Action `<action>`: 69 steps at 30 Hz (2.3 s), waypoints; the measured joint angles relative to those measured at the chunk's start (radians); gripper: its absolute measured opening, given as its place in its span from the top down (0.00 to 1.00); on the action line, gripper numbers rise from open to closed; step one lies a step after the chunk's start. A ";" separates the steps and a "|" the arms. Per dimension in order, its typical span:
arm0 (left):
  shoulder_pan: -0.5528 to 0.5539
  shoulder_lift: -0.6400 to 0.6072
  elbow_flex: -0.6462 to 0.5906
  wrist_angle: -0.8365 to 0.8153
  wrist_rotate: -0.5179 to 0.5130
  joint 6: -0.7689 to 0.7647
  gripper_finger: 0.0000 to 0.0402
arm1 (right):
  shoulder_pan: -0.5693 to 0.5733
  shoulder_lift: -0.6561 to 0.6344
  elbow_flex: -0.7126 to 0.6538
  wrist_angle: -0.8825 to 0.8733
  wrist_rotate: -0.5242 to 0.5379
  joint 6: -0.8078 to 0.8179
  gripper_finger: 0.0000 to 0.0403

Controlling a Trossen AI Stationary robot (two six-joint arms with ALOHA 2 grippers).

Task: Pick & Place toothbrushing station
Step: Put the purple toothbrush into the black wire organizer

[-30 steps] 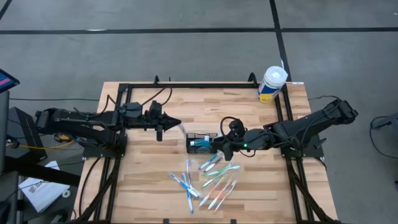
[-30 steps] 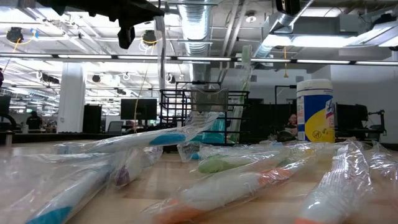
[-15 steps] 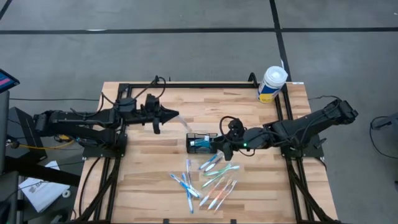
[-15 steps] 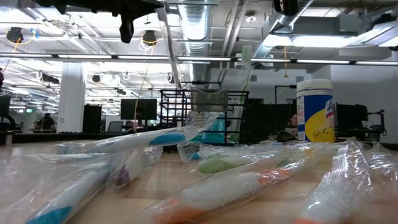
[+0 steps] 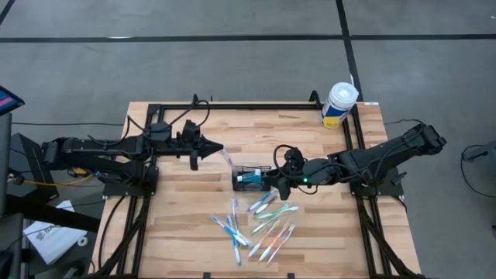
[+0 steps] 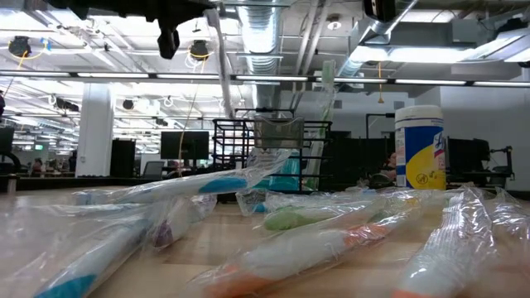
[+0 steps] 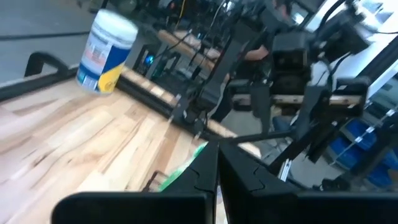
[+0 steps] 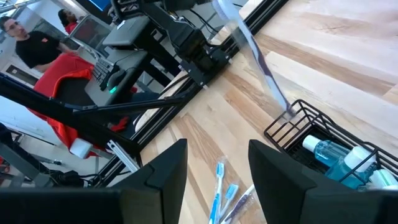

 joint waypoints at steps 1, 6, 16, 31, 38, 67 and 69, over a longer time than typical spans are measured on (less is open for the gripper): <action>0.000 0.000 0.000 -0.010 0.000 0.000 1.00 | -0.001 0.000 0.000 0.000 0.000 0.000 0.60; 0.000 0.000 0.000 -0.047 0.018 0.001 1.00 | -0.001 0.000 0.000 0.000 0.000 0.000 0.60; 0.000 0.099 0.000 -0.054 0.034 0.010 1.00 | -0.016 0.000 0.000 -0.001 -0.040 -0.015 0.60; 0.021 0.218 0.000 -0.003 0.035 0.043 1.00 | -0.034 0.000 0.000 -0.004 -0.103 -0.052 0.60; 0.019 0.224 0.000 -0.002 0.038 0.055 1.00 | -0.049 0.000 0.000 -0.025 -0.152 -0.052 0.60; 0.096 0.138 0.073 0.252 -0.051 -0.020 0.44 | -0.061 0.000 0.000 0.002 -0.179 -0.127 0.60; 0.100 0.089 0.111 0.255 -0.067 -0.020 0.47 | -0.060 0.000 0.000 0.002 -0.179 -0.127 0.60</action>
